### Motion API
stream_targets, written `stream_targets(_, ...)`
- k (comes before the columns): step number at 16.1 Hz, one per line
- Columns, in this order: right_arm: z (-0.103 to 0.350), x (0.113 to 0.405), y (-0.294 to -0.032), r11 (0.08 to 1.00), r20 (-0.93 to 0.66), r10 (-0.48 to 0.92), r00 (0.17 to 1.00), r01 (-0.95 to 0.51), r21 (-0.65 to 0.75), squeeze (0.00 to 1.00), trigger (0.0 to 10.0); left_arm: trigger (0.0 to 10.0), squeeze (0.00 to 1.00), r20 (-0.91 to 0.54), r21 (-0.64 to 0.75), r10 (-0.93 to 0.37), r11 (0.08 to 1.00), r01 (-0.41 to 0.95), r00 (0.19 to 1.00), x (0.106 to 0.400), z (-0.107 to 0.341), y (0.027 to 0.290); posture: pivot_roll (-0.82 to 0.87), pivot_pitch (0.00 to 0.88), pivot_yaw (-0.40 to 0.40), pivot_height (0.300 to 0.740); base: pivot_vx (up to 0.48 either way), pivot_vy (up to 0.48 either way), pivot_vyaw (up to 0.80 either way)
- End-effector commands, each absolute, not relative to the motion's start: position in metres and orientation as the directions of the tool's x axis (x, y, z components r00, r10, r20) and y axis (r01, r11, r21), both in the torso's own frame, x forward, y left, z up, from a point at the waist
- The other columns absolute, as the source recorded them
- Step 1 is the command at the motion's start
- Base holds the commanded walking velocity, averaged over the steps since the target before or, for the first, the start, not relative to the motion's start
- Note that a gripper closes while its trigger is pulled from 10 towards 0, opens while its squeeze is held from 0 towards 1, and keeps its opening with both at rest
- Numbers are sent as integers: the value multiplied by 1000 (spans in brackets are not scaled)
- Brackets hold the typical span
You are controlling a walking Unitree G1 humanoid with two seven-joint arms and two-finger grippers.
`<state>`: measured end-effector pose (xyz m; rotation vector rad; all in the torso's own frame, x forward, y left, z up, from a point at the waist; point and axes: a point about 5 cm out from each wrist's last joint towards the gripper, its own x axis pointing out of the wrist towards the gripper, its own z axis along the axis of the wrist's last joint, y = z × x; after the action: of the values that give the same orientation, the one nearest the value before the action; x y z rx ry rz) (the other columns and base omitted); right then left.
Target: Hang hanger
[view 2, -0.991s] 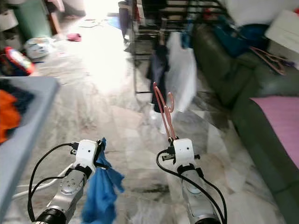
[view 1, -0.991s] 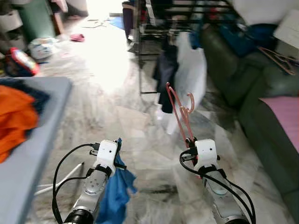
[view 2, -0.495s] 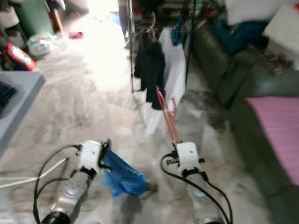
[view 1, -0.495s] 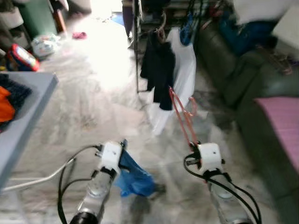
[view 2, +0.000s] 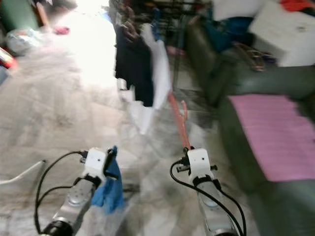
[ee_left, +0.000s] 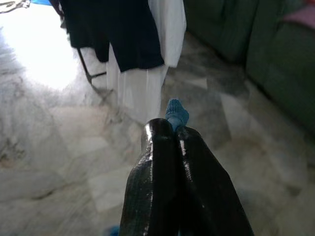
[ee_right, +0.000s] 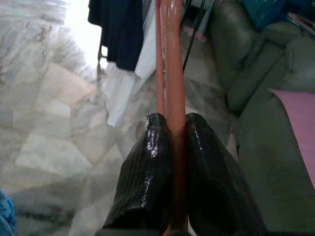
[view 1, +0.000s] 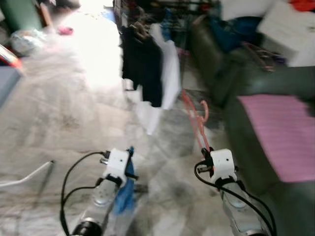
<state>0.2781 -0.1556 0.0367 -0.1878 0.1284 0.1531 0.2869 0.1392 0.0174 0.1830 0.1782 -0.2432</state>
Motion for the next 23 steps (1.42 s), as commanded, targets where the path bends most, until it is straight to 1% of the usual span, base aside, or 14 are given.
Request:
stream_targets(1, 27, 277, -145, 967, -189, 174, 967, -204, -154, 0, 10000, 10000, 0, -274, 203, -172, 951, 232, 946, 280, 5, 152, 69, 131, -54, 740, 0, 0, 0)
stream_targets(3, 17, 275, -143, 968, -237, 171, 956, -208, -143, 0, 10000, 10000, 0, -360, 228, -121, 950, 213, 925, 272, -9, 163, 71, 126, -52, 740, 0, 0, 0)
stream_targets(5, 6, 274, -145, 972, -295, 159, 942, -202, -122, 0, 10000, 10000, 0, -426, 184, -81, 967, 174, 901, 265, -19, 170, 77, 118, -51, 740, 0, 0, 0)
stream_targets(7, 2, 274, -148, 972, -320, 153, 935, -200, -120, 0, 10000, 10000, 0, -435, 181, -77, 968, 171, 897, 265, -20, 171, 85, 109, -55, 740, 0, 0, 0)
stream_targets(9, 7, 278, -151, 972, -292, 151, 944, -196, -133, 0, 10000, 10000, 0, -368, 176, -101, 968, 176, 924, 276, -8, 169, 90, 112, -54, 740, 0, 0, 0)
stream_targets(13, 23, 289, -168, 950, -242, 163, 957, -218, -223, 0, 10000, 10000, 0, -115, 238, -214, 942, 236, 970, 318, 50, 168, 97, 135, -43, 740, 0, 0, 0)
stream_targets(15, 36, 294, -183, 909, -228, 244, 943, -304, -284, 0, 10000, 10000, 0, -43, 352, -378, 860, 368, 925, 331, 78, 162, 95, 152, -33, 740, 0, 0, 0)
stream_targets(16, 46, 295, -191, 863, -228, 315, 921, -378, -335, 0, 10000, 10000, 0, -38, 434, -485, 780, 451, 874, 334, 90, 158, 90, 162, -27, 740, 0, 0, 0)
stream_targets(17, 49, 295, -195, 841, -235, 343, 910, -409, -354, 0, 10000, 10000, 0, -46, 475, -516, 742, 473, 856, 334, 93, 157, 89, 167, -24, 740, 0, 0, 0)
stream_targets(18, 59, 295, -204, 785, -250, 411, 877, -479, -392, 0, 10000, 10000, 0, -68, 589, -596, 623, 515, 800, 335, 103, 155, 85, 177, -22, 740, 0, 0, 0)
stream_targets(19, 70, 294, -211, 747, -248, 456, 855, -519, -416, 0, 10000, 10000, 0, -96, 656, -641, 535, 533, 762, 336, 110, 155, 78, 190, -17, 740, 0, 0, 0)
stream_targets(21, 82, 293, -217, 708, -260, 509, 820, -571, -415, 0, 10000, 10000, 0, -106, 684, -657, 496, 534, 746, 339, 116, 156, 75, 197, -12, 740, 0, 0, 0)
stream_targets(22, 89, 292, -222, 685, -271, 526, 807, -590, -427, 0, 10000, 10000, 0, -125, 748, -653, 432, 503, 747, 340, 117, 158, 72, 201, -6, 740, 0, 0, 0)
stream_targets(23, 93, 292, -225, 669, -279, 527, 802, -595, -446, 0, 10000, 10000, 0, -130, 771, -640, 415, 483, 758, 341, 118, 160, 70, 202, -5, 740, 0, 0, 0)
